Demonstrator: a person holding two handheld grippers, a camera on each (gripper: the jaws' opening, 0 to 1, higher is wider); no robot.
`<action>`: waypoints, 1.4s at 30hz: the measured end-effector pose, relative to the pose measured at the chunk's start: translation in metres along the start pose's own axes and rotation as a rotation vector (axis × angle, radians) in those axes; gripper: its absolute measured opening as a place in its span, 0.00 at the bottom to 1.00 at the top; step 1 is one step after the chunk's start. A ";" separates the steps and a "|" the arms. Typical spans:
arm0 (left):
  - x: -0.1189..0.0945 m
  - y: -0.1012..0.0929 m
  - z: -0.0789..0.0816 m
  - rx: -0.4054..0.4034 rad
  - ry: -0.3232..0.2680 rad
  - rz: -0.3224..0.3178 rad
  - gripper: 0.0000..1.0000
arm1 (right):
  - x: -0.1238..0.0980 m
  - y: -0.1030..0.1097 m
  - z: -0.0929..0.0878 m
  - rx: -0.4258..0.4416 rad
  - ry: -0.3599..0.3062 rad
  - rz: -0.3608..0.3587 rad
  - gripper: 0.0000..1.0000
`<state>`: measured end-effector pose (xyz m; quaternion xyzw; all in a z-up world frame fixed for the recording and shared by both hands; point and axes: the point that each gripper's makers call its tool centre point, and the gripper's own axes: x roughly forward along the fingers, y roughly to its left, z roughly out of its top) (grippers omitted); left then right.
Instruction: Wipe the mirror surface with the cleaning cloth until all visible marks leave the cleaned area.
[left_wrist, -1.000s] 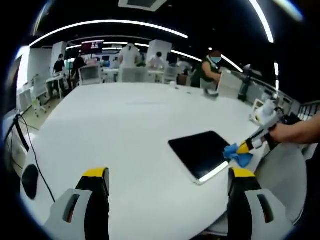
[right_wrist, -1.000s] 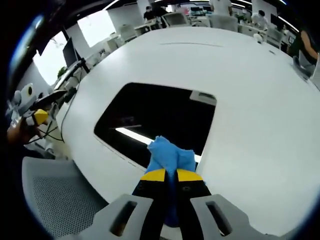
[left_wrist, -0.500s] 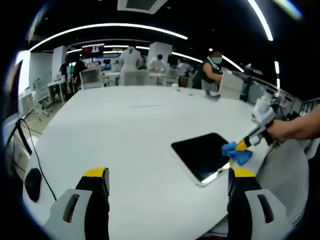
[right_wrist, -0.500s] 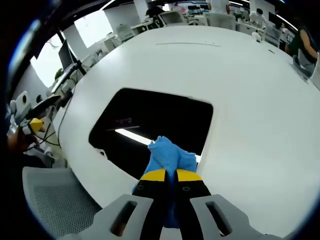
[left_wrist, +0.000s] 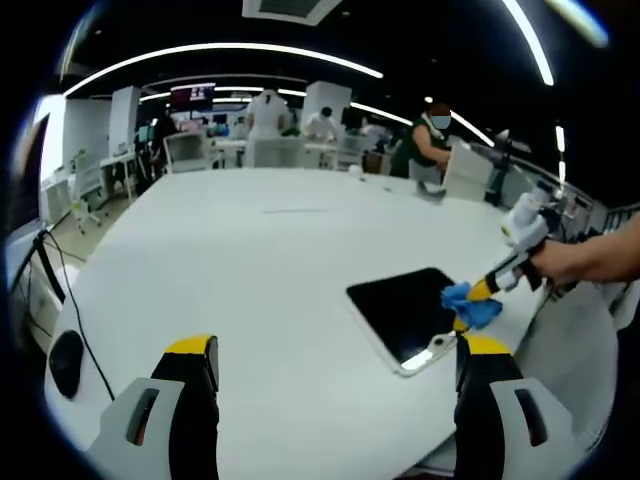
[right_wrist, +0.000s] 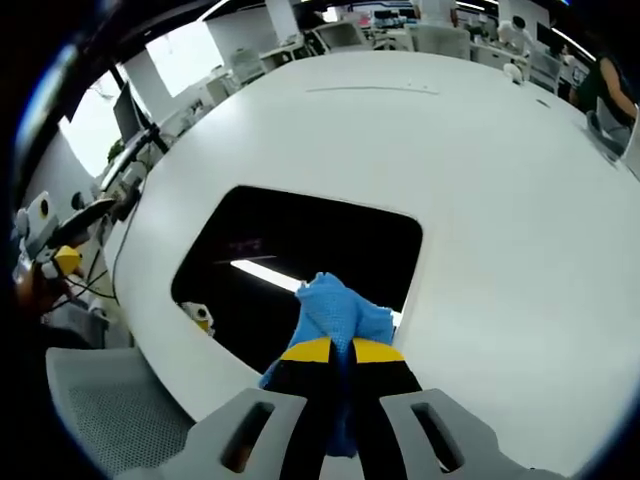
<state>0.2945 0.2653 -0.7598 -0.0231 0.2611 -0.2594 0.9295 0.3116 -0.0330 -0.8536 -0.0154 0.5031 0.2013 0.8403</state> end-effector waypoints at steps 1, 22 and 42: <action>0.000 0.000 0.001 0.002 -0.001 -0.001 0.99 | 0.001 0.000 0.001 0.001 -0.001 -0.001 0.00; 0.000 -0.003 -0.002 -0.007 0.004 0.009 0.99 | 0.013 -0.015 0.029 -0.010 -0.024 -0.015 0.00; -0.004 0.000 0.001 -0.010 0.001 0.039 0.99 | 0.027 -0.034 0.061 -0.021 -0.035 -0.021 0.00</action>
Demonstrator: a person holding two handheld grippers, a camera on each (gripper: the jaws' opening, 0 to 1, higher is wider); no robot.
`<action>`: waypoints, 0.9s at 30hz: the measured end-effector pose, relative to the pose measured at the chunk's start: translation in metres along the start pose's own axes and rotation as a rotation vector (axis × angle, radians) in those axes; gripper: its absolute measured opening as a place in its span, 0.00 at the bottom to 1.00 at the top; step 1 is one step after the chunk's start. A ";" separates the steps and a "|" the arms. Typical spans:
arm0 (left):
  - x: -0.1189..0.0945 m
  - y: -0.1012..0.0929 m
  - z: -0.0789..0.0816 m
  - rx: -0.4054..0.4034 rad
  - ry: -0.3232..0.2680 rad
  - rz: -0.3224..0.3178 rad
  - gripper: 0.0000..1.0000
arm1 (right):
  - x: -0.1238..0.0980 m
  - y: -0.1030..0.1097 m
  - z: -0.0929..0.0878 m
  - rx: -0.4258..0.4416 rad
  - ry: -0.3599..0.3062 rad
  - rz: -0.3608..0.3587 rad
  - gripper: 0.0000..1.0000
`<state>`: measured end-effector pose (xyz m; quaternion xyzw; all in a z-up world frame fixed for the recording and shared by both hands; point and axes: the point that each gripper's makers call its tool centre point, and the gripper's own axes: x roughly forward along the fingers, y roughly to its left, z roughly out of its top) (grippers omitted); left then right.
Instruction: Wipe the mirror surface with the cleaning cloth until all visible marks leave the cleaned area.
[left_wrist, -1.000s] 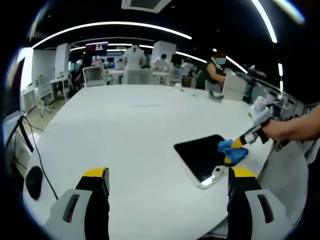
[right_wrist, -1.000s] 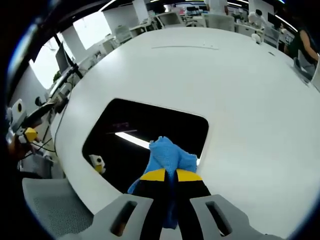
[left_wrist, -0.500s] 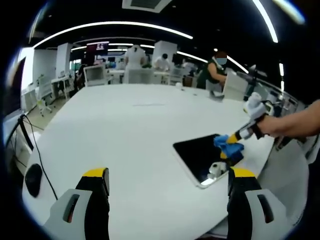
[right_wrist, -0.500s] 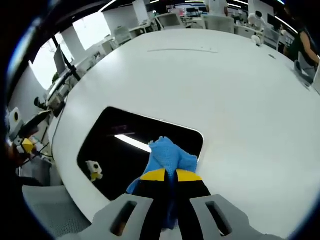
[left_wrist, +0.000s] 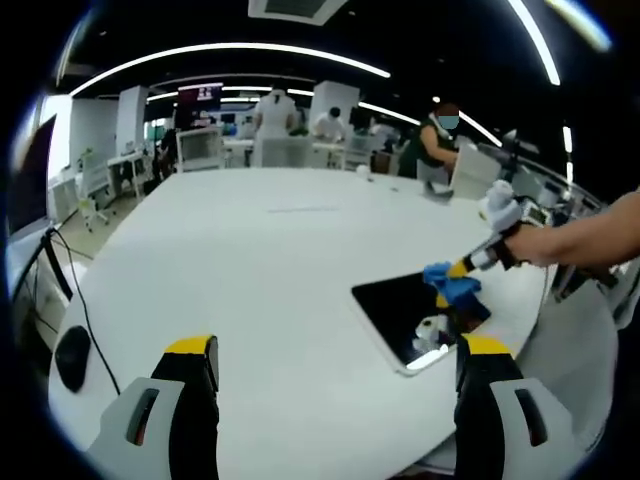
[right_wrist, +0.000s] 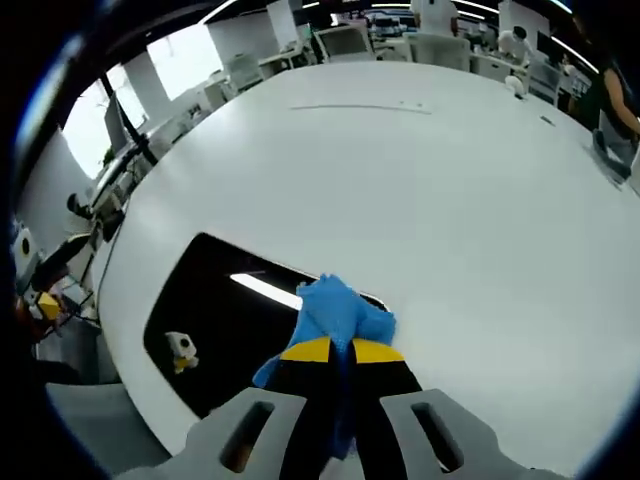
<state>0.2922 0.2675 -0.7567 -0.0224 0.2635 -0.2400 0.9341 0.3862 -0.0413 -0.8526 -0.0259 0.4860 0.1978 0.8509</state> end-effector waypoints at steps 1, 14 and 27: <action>0.001 0.000 0.000 0.001 0.000 0.001 0.99 | 0.001 0.000 0.001 -0.001 0.001 0.000 0.00; 0.003 -0.001 -0.001 -0.011 0.005 0.007 0.99 | 0.008 -0.008 0.015 -0.004 -0.002 -0.004 0.00; 0.001 0.002 -0.001 -0.017 0.005 0.012 0.99 | 0.013 -0.011 0.025 -0.026 0.007 -0.012 0.00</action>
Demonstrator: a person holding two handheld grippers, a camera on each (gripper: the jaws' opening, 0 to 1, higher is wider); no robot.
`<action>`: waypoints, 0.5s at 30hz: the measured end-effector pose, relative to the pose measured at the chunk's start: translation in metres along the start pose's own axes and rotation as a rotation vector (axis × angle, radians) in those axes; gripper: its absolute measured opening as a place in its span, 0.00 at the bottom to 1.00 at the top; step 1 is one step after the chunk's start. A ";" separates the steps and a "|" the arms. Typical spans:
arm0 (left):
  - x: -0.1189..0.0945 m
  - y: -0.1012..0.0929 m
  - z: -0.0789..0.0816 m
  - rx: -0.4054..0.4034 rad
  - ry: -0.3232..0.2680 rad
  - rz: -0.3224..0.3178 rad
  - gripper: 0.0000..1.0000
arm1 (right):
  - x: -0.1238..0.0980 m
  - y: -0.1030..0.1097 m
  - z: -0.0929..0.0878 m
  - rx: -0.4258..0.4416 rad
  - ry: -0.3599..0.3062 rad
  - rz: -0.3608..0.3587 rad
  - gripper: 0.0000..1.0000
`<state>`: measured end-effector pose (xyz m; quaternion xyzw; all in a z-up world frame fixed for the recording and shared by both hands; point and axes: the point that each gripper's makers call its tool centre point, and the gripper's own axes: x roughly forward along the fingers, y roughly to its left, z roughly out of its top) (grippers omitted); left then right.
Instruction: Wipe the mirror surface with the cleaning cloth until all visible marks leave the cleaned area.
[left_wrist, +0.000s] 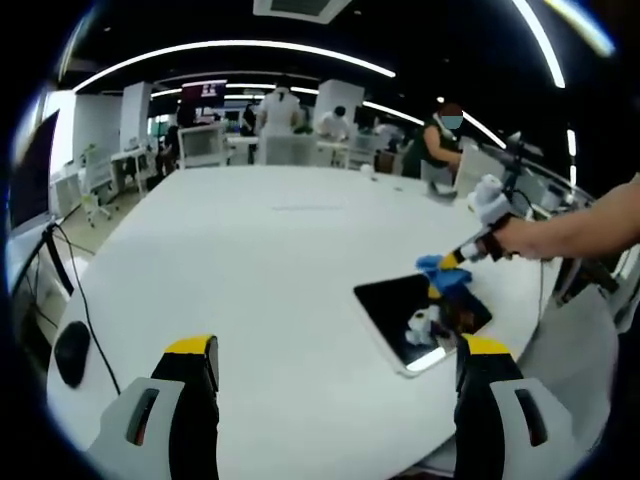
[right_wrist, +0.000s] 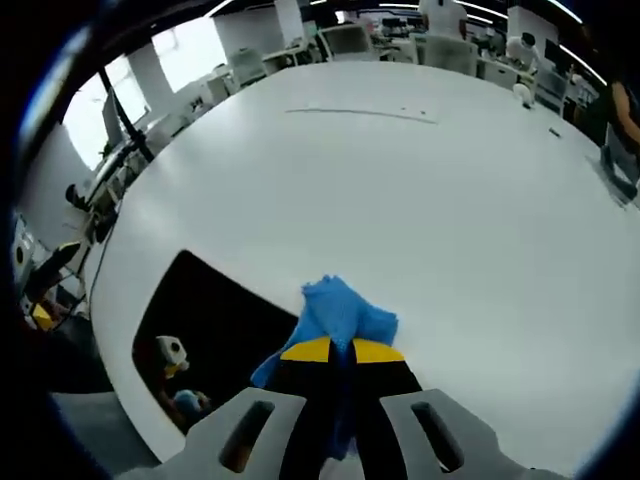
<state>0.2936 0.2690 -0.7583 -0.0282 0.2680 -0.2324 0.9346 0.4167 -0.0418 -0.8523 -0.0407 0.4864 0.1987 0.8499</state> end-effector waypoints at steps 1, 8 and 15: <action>0.000 0.000 0.000 -0.001 -0.001 -0.001 0.99 | 0.000 0.000 0.000 0.001 -0.002 -0.001 0.00; -0.003 0.002 0.001 -0.004 -0.006 0.005 0.99 | 0.002 -0.001 0.002 0.001 -0.009 -0.009 0.00; -0.004 0.003 0.002 -0.009 -0.010 0.011 0.99 | 0.002 -0.001 0.003 0.011 -0.010 -0.002 0.00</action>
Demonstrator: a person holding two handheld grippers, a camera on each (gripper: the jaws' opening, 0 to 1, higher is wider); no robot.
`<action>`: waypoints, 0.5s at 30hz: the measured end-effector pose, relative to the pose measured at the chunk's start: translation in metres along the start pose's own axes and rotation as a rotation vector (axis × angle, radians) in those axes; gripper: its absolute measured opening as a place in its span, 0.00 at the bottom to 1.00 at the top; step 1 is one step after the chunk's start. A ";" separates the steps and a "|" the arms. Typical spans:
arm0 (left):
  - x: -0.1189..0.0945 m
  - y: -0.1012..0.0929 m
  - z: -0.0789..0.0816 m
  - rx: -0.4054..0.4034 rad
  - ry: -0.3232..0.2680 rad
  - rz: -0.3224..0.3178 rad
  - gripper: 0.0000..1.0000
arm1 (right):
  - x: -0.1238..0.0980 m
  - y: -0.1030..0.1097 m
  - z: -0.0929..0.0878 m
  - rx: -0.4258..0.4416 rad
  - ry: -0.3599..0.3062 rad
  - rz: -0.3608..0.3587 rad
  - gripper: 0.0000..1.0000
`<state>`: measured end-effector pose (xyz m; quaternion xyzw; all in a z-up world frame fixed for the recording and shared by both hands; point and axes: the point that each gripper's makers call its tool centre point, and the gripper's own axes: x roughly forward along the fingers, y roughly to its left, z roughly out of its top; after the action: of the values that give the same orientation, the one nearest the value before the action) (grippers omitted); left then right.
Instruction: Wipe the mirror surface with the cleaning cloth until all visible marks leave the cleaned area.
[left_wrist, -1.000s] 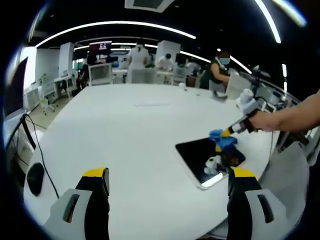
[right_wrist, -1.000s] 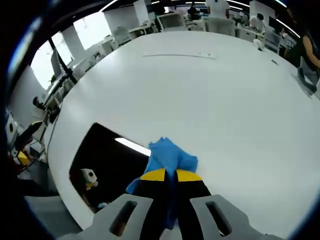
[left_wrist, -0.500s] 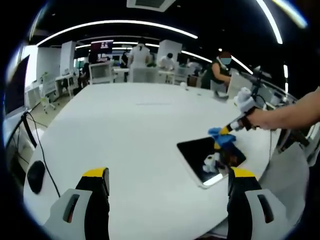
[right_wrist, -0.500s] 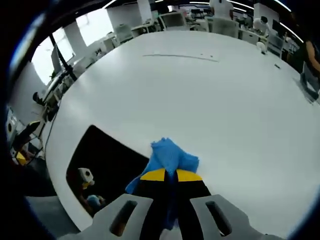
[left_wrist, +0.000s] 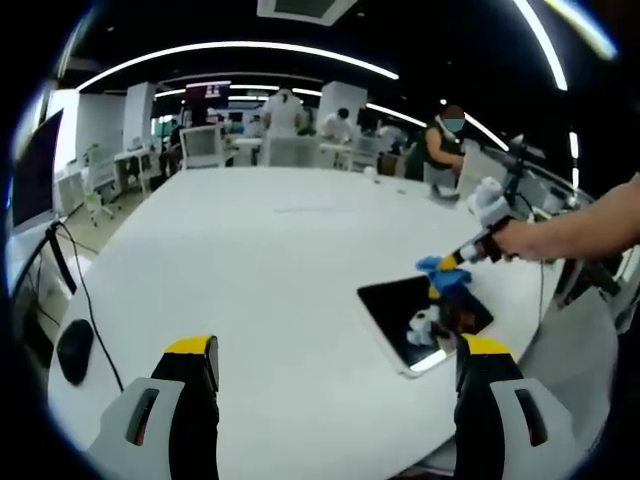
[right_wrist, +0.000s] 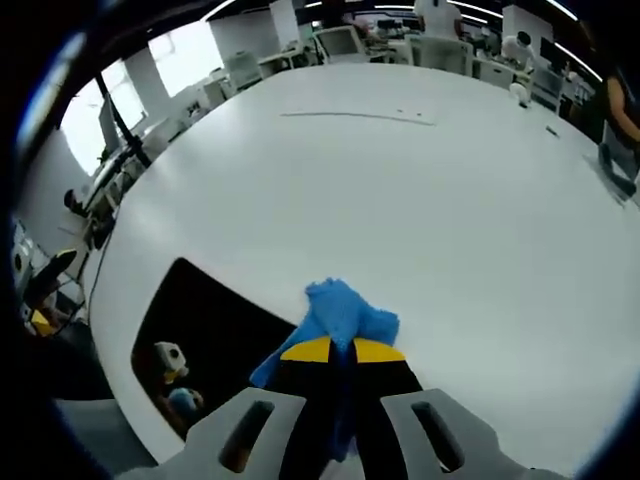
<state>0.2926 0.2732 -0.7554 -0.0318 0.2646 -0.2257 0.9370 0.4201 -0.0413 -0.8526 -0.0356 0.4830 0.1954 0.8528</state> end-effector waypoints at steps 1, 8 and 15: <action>0.001 0.000 0.000 0.002 -0.001 -0.002 0.99 | 0.000 0.000 0.000 0.000 -0.002 0.002 0.00; 0.002 0.001 0.005 0.005 -0.005 -0.003 0.99 | -0.008 -0.002 0.003 0.035 -0.020 0.014 0.01; 0.002 0.000 0.005 0.006 -0.006 -0.006 0.99 | -0.024 -0.002 0.018 0.034 -0.060 0.022 0.01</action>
<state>0.2969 0.2719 -0.7521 -0.0306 0.2610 -0.2291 0.9373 0.4245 -0.0460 -0.8229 -0.0099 0.4607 0.1975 0.8652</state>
